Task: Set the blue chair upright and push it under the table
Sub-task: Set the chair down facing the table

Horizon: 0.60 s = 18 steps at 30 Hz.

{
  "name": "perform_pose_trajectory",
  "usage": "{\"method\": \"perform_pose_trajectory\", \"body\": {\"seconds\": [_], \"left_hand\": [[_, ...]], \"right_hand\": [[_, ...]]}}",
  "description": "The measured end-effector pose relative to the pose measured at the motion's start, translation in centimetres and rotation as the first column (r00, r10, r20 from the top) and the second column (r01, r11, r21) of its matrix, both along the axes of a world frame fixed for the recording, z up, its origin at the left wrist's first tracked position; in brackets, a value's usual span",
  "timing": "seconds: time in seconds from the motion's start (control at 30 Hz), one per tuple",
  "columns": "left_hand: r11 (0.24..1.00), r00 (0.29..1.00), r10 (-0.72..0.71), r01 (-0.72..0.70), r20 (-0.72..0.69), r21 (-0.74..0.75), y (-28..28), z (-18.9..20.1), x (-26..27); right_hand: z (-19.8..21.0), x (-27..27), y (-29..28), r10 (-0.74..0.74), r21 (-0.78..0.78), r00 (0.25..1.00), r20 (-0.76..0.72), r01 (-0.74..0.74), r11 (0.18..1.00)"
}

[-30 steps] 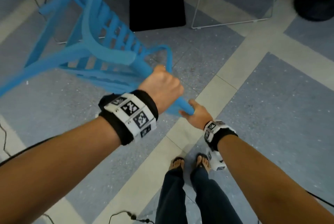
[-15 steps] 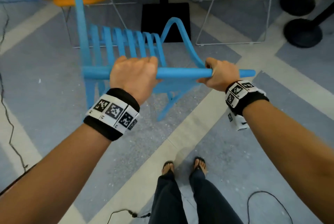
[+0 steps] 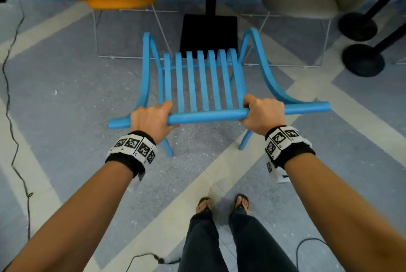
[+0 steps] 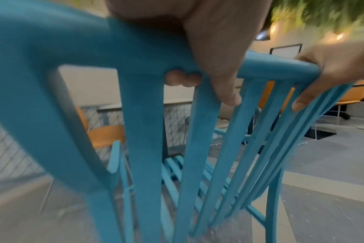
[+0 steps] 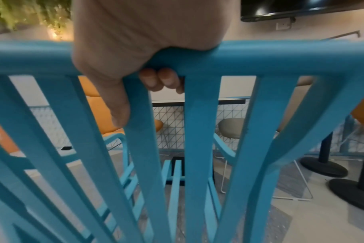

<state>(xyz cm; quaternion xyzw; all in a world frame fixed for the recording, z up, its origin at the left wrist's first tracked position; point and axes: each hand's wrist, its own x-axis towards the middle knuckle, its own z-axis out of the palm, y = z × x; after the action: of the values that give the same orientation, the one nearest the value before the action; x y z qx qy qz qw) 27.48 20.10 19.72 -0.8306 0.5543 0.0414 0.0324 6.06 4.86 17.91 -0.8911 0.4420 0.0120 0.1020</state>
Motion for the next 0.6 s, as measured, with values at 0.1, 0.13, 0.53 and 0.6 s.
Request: {"method": "perform_pose_trajectory", "body": {"seconds": [0.1,0.13,0.53,0.6], "left_hand": [[0.999,0.998,0.037,-0.036,-0.048,0.031,0.3,-1.7,-0.1],[0.998,0.997,0.054,-0.053,-0.059,0.020,0.3,-2.0,-0.1],[0.972,0.973,0.182,-0.200,-0.143,-0.121,1.4,-2.0,2.3],[0.940,0.949,0.293,-0.309,-0.118,-0.144,1.3,-2.2,2.7]], "right_hand": [[-0.7,-0.2,0.9,-0.044,-0.016,0.998,-0.051,0.043,0.999],[-0.9,-0.3,1.0,-0.052,-0.017,0.997,-0.058,0.051,0.999],[-1.4,-3.6,-0.3,-0.138,-0.110,0.946,0.294,0.177,0.978],[-2.2,-3.7,-0.6,-0.241,-0.197,0.933,0.268,0.298,0.934]]}}
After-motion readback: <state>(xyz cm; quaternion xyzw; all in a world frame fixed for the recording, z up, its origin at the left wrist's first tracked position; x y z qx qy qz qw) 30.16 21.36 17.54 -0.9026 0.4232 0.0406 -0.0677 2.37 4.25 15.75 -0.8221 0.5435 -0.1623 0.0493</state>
